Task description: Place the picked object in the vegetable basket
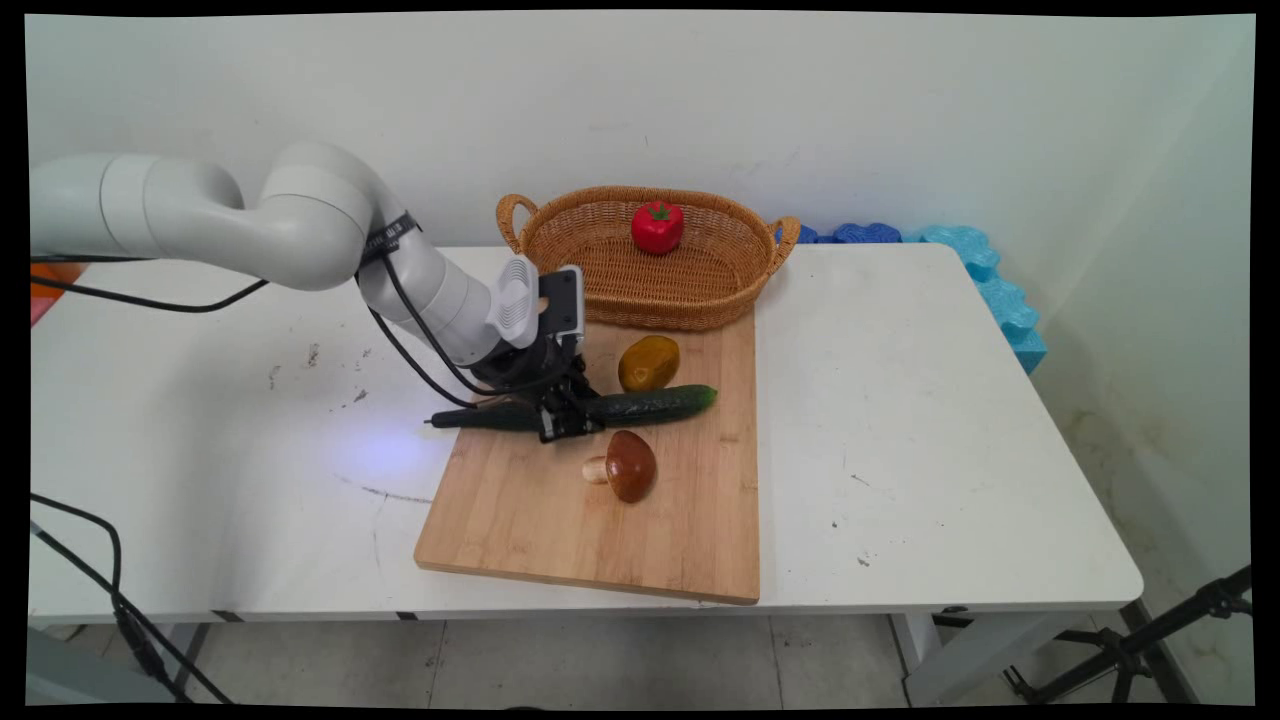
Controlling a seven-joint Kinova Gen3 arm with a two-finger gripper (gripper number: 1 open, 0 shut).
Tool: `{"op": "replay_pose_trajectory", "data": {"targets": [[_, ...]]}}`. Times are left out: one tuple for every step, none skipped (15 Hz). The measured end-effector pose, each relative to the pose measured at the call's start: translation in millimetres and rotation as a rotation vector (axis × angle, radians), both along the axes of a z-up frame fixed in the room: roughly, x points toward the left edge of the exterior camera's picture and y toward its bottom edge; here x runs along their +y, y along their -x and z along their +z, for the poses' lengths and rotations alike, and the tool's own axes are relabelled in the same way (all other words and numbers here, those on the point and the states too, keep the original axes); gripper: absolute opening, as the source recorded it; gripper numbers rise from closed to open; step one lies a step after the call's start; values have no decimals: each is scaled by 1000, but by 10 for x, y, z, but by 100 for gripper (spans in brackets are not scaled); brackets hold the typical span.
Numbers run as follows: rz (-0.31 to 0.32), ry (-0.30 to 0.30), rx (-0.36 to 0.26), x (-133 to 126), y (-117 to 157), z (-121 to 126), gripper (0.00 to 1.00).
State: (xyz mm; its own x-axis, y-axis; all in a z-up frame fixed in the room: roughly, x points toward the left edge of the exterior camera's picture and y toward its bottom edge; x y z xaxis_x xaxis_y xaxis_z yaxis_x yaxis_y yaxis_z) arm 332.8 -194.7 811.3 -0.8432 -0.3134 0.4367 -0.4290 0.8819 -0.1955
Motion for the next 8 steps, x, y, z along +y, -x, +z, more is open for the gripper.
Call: {"op": "replay_pose_trajectory", "data": {"targets": [[4, -3, 0, 8, -5, 5, 0], [11, -6, 1, 18, -11, 18, 0], [17, -9, 4, 28, -12, 39, 0], [24, -11, 8, 40, -15, 66, 0], [29, -12, 13, 44, -7, 105, 0], [35, -12, 21, 50, 0, 154, 0], [40, -11, 29, 53, 12, 211, 0], [44, -10, 38, 53, 26, 266, 0]]}}
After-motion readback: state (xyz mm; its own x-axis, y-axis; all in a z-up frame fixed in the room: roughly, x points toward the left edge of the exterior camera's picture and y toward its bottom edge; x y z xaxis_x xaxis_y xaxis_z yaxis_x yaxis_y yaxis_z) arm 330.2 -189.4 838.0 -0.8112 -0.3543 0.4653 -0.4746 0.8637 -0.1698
